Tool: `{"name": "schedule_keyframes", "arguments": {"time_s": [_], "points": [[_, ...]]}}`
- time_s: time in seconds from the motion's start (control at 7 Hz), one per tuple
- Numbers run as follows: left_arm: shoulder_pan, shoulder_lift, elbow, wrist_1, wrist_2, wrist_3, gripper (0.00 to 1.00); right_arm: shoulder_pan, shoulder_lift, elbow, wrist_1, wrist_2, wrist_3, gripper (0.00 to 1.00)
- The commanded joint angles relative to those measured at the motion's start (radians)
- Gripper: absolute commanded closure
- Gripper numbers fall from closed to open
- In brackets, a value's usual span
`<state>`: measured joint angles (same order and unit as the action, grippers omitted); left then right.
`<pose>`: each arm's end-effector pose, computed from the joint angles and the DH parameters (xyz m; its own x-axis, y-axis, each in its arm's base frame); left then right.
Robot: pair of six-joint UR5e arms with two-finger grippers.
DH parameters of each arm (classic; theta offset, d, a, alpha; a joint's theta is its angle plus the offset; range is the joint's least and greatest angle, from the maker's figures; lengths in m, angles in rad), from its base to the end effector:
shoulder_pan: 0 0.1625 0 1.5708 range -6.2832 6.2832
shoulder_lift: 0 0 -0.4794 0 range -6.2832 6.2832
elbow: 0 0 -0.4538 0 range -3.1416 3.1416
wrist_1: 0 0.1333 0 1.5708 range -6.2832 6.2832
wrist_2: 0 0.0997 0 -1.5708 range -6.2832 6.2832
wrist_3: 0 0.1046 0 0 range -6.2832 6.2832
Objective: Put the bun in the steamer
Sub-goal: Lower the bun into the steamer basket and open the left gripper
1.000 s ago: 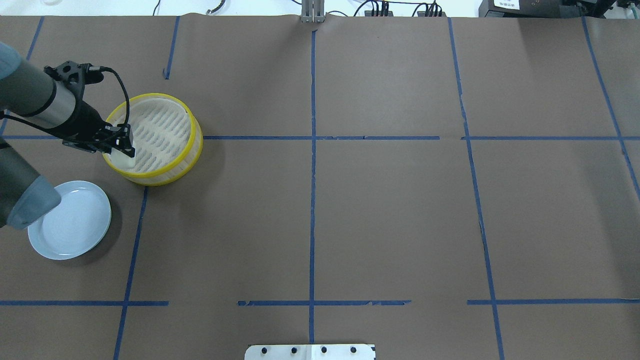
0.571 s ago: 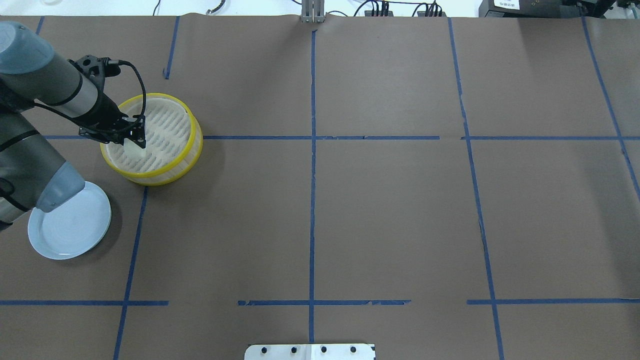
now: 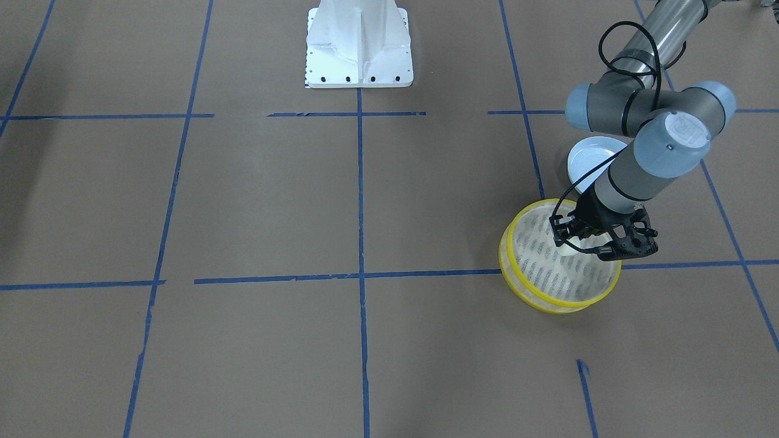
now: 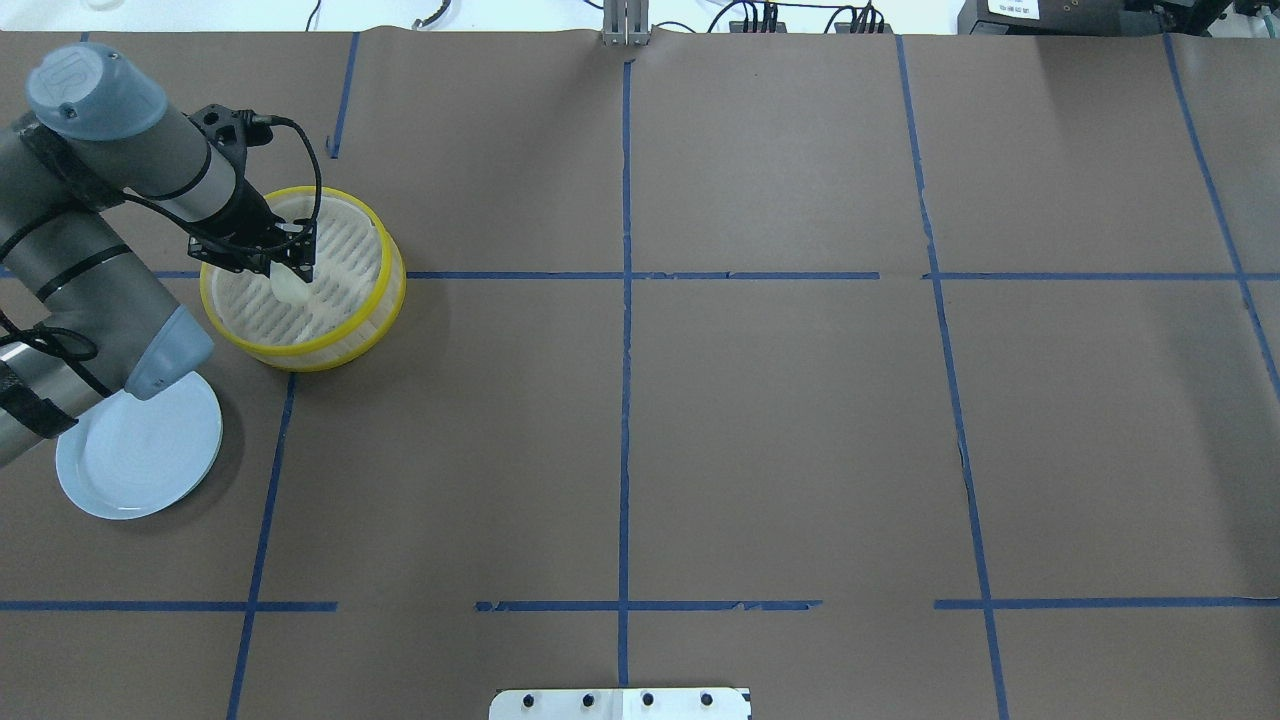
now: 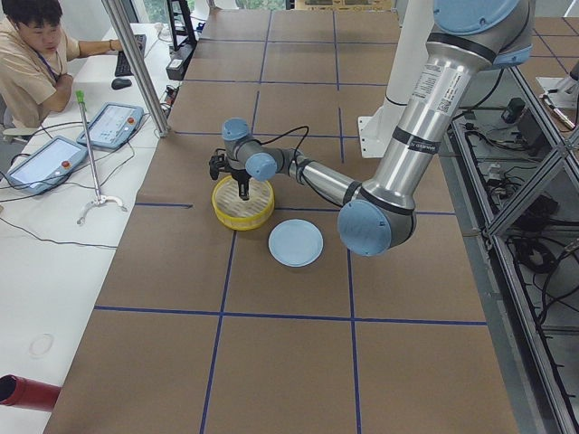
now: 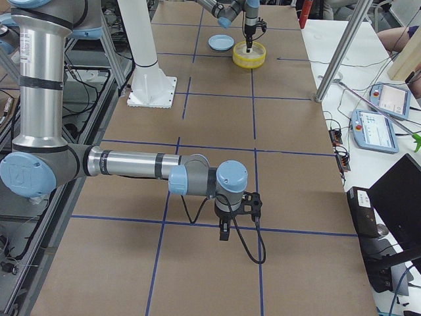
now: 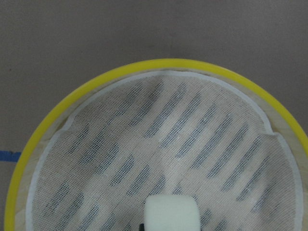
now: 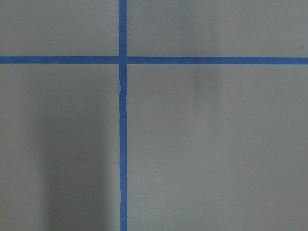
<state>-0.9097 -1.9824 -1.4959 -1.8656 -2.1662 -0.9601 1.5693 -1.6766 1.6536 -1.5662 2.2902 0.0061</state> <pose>0.4026 -0.6392 0.4630 0.6642 -0.0806 -0.7432 0.0846 0.9959 -0.0323 0.0636 -0.5014 0.7302 0.7522 0.0171 0.6587 -0.0031 0.9997 -0.0224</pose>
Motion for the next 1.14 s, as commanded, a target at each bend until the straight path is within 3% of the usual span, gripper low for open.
{"name": "schedule_keyframes", "arguments": {"time_s": [0.0, 0.71, 0.86, 1.0], "points": [[0.006, -0.001, 0.009, -0.013, 0.0, -0.002, 0.6, 0.0, 0.0, 0.0, 0.0, 0.0, 0.0, 0.0], [0.028, 0.001, 0.019, -0.012, 0.0, -0.005, 0.56, 0.0, 0.0, 0.0, 0.0, 0.0, 0.0, 0.0], [0.028, 0.002, 0.017, -0.013, 0.0, -0.002, 0.45, 0.0, 0.0, 0.0, 0.0, 0.0, 0.0, 0.0], [0.028, 0.002, 0.014, -0.015, 0.0, 0.003, 0.21, 0.0, 0.0, 0.0, 0.0, 0.0, 0.0, 0.0]]}}
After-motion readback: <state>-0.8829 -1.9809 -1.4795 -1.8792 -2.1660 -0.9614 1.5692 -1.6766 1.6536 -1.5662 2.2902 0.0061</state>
